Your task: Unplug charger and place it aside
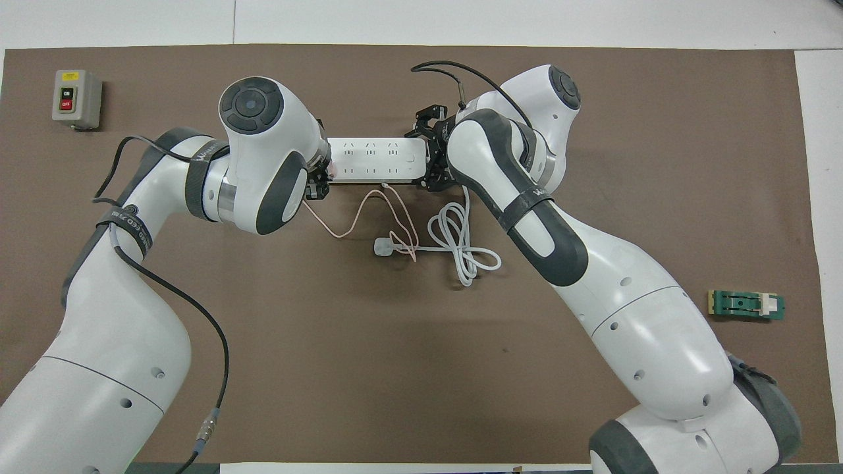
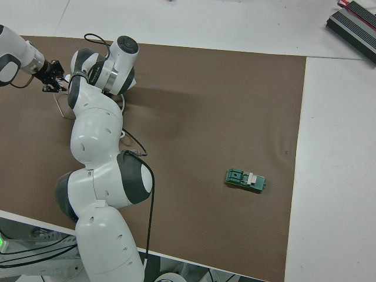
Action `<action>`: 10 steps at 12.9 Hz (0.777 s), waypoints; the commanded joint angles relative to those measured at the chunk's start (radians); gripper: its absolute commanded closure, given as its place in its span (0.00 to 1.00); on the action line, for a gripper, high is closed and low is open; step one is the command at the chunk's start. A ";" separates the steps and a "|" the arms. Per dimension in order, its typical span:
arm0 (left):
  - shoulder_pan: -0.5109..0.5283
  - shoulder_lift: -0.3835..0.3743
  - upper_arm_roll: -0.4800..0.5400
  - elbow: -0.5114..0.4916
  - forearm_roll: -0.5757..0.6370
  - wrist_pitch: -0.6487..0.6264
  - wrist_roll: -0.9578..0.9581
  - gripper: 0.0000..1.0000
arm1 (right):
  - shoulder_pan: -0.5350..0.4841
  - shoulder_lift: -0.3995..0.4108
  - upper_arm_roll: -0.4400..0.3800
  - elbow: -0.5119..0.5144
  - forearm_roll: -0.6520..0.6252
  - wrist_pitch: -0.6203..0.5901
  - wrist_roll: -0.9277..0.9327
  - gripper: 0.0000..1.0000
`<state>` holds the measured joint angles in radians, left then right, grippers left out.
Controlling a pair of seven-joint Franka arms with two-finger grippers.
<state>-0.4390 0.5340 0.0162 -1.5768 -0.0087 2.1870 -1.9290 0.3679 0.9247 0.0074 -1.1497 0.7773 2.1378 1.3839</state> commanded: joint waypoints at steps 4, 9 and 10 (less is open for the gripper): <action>0.036 -0.083 0.002 0.104 0.026 -0.286 0.137 1.00 | 0.006 0.023 0.003 0.028 -0.003 0.028 -0.011 0.65; 0.243 -0.228 0.007 0.104 0.015 -0.524 0.602 1.00 | -0.001 0.013 0.005 0.028 0.008 0.010 0.009 0.26; 0.308 -0.241 0.008 0.104 0.015 -0.545 0.740 1.00 | -0.007 -0.009 0.005 0.028 0.001 0.001 0.029 0.00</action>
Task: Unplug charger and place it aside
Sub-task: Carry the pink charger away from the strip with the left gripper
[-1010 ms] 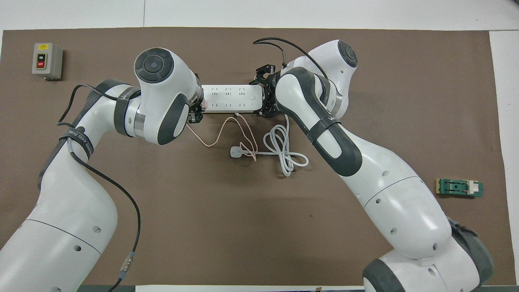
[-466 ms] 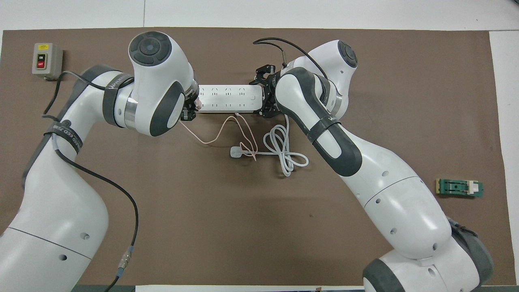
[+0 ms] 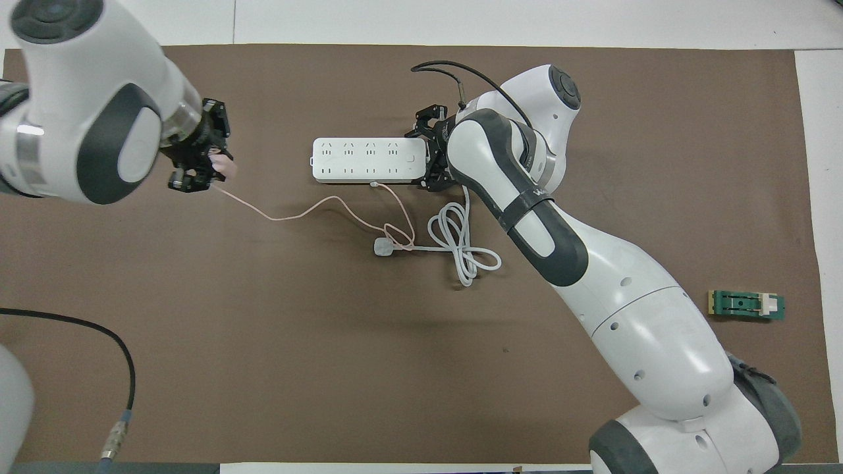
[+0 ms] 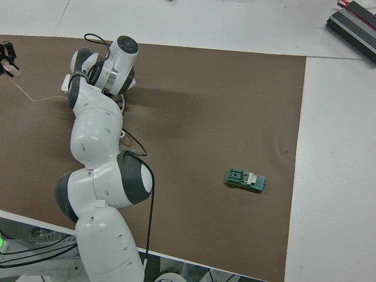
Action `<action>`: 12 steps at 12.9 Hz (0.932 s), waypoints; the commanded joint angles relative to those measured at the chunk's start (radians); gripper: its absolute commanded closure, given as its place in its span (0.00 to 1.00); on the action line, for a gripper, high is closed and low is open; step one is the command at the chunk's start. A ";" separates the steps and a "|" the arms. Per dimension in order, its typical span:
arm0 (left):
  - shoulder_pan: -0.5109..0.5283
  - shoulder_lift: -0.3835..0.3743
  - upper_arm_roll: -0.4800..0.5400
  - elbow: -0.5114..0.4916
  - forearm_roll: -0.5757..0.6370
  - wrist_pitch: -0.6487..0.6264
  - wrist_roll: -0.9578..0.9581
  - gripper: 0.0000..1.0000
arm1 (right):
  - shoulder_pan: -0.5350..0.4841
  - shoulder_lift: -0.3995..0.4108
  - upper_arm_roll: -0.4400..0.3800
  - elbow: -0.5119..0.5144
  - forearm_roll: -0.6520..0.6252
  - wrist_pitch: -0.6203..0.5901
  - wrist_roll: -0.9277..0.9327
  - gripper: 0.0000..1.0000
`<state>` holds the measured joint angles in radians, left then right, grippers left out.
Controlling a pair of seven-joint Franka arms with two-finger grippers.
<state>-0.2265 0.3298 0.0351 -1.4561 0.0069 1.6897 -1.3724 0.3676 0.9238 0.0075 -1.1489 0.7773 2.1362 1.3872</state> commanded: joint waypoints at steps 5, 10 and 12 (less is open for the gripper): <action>0.234 -0.078 -0.012 -0.134 -0.014 0.091 0.446 1.00 | -0.067 -0.156 -0.026 -0.023 -0.009 -0.191 0.064 0.00; 0.225 -0.141 -0.014 -0.290 -0.015 0.202 0.484 0.00 | -0.149 -0.371 -0.066 -0.026 -0.252 -0.486 -0.128 0.00; 0.217 -0.127 -0.017 -0.233 -0.007 0.170 0.519 0.00 | -0.218 -0.454 -0.066 -0.028 -0.320 -0.615 -0.358 0.00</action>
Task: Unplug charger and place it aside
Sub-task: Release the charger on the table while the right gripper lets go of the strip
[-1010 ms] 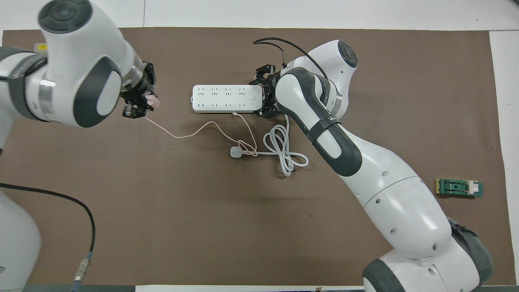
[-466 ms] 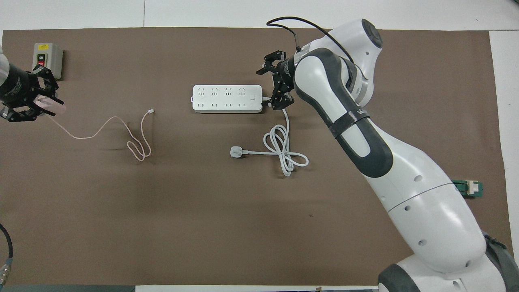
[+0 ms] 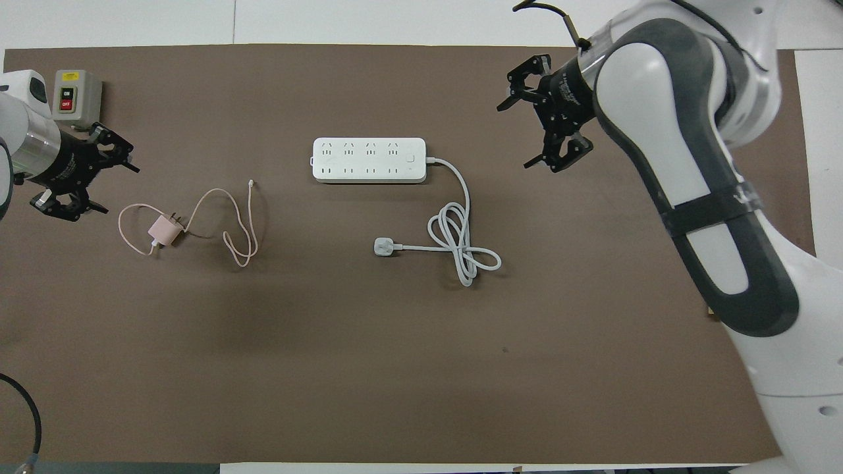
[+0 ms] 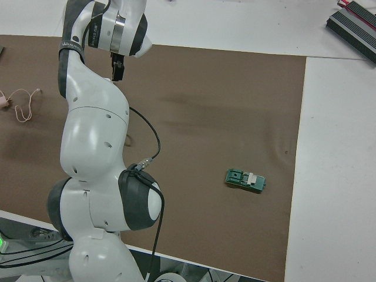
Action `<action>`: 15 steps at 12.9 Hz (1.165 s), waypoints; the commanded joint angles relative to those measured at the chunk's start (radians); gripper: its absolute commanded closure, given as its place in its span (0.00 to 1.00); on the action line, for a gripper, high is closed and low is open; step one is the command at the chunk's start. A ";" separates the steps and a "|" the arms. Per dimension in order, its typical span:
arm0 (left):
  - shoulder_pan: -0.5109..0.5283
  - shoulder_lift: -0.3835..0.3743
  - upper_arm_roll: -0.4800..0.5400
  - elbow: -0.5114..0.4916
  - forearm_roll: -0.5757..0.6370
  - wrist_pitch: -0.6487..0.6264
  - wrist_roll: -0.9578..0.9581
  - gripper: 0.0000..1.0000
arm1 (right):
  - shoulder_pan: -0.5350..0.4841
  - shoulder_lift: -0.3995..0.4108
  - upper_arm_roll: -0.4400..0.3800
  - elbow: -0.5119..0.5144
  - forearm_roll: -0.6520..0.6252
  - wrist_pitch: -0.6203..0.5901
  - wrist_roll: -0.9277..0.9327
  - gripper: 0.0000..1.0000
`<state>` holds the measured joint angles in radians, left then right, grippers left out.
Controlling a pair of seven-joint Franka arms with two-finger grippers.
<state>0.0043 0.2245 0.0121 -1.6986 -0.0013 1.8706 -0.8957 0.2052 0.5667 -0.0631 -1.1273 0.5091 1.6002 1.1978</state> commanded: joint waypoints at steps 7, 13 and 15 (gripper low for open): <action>-0.020 -0.121 -0.060 0.111 -0.005 -0.295 0.608 0.00 | -0.162 -0.396 0.003 -0.250 -0.384 -0.212 -1.115 0.00; -0.017 -0.214 -0.057 0.073 -0.006 -0.380 0.814 0.00 | -0.177 -0.615 0.025 -0.464 -0.572 -0.120 -1.352 0.00; 0.000 -0.221 -0.058 0.062 -0.008 -0.378 0.860 0.00 | -0.187 -0.680 0.026 -0.557 -0.572 -0.054 -1.371 0.00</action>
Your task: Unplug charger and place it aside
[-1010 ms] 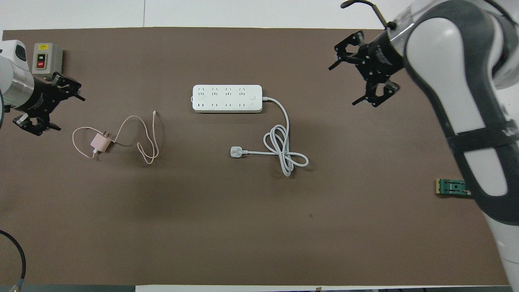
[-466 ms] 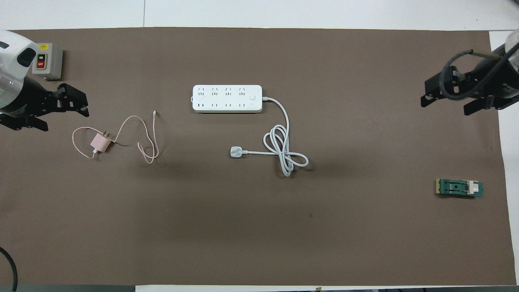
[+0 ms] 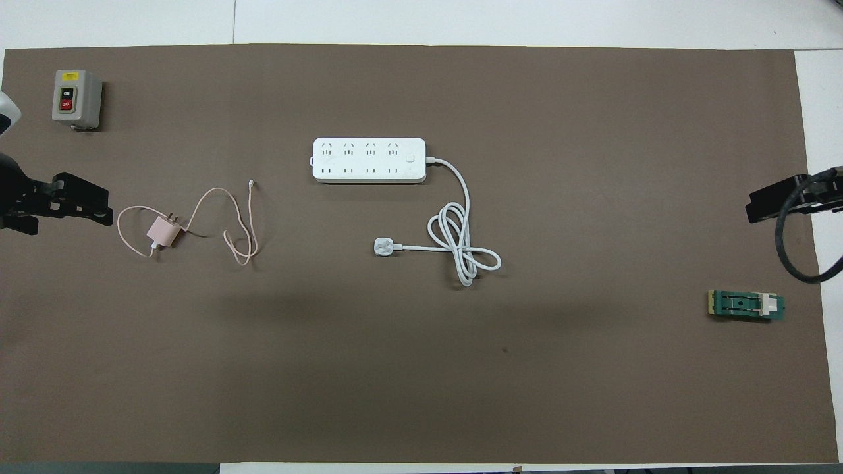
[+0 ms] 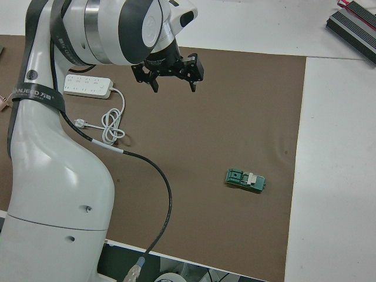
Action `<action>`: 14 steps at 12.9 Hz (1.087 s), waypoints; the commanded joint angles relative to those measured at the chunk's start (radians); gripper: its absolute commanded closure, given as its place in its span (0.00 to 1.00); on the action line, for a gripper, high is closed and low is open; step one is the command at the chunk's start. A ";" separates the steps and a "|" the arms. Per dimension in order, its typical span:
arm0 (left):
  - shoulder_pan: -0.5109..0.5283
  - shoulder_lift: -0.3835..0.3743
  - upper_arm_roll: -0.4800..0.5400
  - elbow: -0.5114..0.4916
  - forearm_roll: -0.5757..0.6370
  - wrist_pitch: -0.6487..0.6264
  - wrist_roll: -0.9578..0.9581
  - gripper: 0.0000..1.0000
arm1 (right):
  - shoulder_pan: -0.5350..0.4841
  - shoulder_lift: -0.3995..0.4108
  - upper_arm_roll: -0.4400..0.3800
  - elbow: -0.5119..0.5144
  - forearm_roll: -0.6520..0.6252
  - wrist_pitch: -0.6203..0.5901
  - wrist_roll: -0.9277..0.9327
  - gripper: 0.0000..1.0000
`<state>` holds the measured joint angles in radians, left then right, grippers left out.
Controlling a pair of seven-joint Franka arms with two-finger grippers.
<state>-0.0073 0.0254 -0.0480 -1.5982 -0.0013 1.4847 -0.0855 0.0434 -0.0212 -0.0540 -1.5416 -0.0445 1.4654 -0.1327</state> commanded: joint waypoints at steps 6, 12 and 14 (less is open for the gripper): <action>0.000 -0.055 0.004 -0.063 -0.006 0.049 0.090 0.00 | -0.120 -0.079 0.103 -0.134 -0.002 0.104 0.025 0.00; 0.007 -0.051 0.004 -0.052 -0.006 0.046 0.092 0.00 | -0.148 -0.063 0.118 -0.104 0.037 -0.005 0.033 0.00; 0.007 -0.051 0.004 -0.052 -0.005 0.063 0.096 0.00 | -0.139 -0.069 0.115 -0.104 0.037 -0.013 0.033 0.00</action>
<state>-0.0050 0.0004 -0.0469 -1.6194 -0.0013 1.5167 -0.0113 -0.0759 -0.0877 0.0421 -1.6573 -0.0268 1.4737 -0.1190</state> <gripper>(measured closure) 0.000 0.000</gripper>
